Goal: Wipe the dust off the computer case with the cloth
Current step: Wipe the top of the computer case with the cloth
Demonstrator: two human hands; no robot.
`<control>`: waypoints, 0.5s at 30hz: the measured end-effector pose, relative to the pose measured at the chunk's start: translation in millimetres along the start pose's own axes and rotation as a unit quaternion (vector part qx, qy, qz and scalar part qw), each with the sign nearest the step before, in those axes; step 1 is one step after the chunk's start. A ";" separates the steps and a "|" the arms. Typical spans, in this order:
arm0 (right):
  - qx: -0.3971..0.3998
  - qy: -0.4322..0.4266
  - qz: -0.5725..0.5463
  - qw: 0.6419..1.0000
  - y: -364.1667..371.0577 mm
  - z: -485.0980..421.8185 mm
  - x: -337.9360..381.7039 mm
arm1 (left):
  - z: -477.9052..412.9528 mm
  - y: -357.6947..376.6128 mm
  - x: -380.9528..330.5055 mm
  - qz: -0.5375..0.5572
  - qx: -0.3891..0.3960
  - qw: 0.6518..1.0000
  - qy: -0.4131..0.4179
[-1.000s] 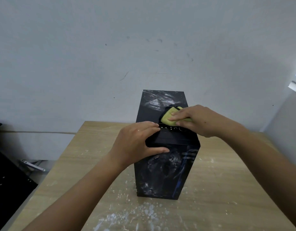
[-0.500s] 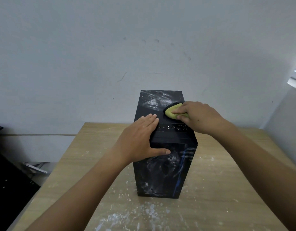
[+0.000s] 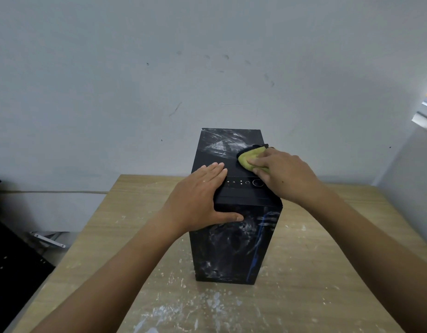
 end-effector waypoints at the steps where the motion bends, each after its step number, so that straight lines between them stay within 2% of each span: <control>1: 0.001 -0.015 -0.006 1.000 -1.6 9.5 2.1 | -0.5 0.1 -0.1 -0.001 -0.002 1.000 0.001; 4: 0.006 -0.044 -0.045 0.998 -6.0 33.2 2.0 | -0.9 0.2 -0.1 -0.003 -0.005 1.000 0.000; 7: -0.003 -0.036 -0.075 0.996 -9.2 37.6 -6.7 | -0.6 0.5 0.4 -0.003 -0.005 1.000 -0.001; 15: -0.026 0.060 -0.058 0.996 -4.1 -27.8 -27.3 | -0.6 -1.6 -0.6 0.006 0.011 1.000 -0.011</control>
Point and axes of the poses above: each hand's wrist, its own z-axis away from the middle knuckle, its own y-axis out of the palm, x = y × z, the point moved 3 cm from there along -z, towards the middle knuckle, and after that the axes turned 14 degrees about -z, right-handed, at the moved point
